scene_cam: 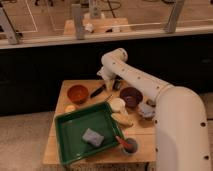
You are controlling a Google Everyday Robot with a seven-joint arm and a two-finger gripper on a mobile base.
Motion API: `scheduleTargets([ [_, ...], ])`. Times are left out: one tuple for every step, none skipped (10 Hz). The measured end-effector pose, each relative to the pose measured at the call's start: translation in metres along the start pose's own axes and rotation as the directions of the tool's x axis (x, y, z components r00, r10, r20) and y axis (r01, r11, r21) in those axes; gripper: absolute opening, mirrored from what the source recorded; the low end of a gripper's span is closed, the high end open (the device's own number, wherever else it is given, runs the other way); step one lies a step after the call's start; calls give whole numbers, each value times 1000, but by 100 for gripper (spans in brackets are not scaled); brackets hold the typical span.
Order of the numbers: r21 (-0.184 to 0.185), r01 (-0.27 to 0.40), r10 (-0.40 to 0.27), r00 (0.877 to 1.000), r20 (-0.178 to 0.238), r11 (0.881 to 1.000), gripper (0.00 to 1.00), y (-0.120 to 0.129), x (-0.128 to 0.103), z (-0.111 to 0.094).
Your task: Place brush in table surface
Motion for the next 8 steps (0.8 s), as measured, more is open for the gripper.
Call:
scheduleTargets([
  [-24,12,-12,1000,-4,1000,80,0,4,17],
  [-48,23,-24,1000,-8,999,80,1,6,33],
  [-72,30,-31,999,-11,997,80,4,8,49],
  [-90,28,-30,999,-14,996,80,8,12,61],
  [-102,20,-22,1000,-19,995,80,11,17,69],
  [-110,12,-15,1000,-23,994,80,14,23,73],
  [-116,10,-12,1000,-20,993,80,15,25,76],
  [-118,9,-11,1000,-16,993,80,15,24,79],
])
